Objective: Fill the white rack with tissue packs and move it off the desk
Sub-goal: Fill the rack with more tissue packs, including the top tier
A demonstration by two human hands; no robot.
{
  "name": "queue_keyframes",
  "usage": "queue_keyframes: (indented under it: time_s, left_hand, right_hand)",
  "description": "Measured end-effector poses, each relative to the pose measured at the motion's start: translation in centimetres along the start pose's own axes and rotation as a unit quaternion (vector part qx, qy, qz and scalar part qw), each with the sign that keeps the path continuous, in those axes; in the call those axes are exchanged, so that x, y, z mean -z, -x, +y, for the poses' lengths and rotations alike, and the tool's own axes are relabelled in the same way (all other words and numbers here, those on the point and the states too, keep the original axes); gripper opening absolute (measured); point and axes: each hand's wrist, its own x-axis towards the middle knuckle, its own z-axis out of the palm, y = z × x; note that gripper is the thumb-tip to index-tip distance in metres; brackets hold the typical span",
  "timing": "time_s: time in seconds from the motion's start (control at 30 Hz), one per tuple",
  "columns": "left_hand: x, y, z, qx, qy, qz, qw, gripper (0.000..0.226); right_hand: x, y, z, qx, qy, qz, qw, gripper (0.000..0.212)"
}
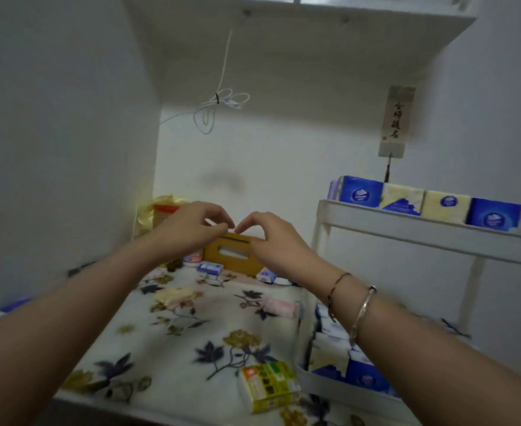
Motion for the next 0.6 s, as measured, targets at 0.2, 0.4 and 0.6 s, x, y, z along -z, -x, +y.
queue_keyframes:
  time_s: [0.2, 0.4, 0.6]
  left_hand:
    - [-7.2, 0.0, -9.7, 0.147, 0.100, 0.050, 0.983, 0.016]
    - [-14.3, -2.6, -15.4, 0.238, 0.156, 0.084, 0.955, 0.019]
    - [-16.3, -4.8, -18.6, 0.246, 0.190, 0.073, 0.948, 0.026]
  right_hand:
    - [-9.9, -3.4, 5.5, -0.099, -0.002, -0.046, 0.994, 0.030]
    - [-17.1, -6.9, 12.4, -0.227, 0.053, -0.051, 0.971, 0.039]
    - [-20.2, -12.3, 17.3, -0.290, 0.123, 0.001, 0.949, 0.036]
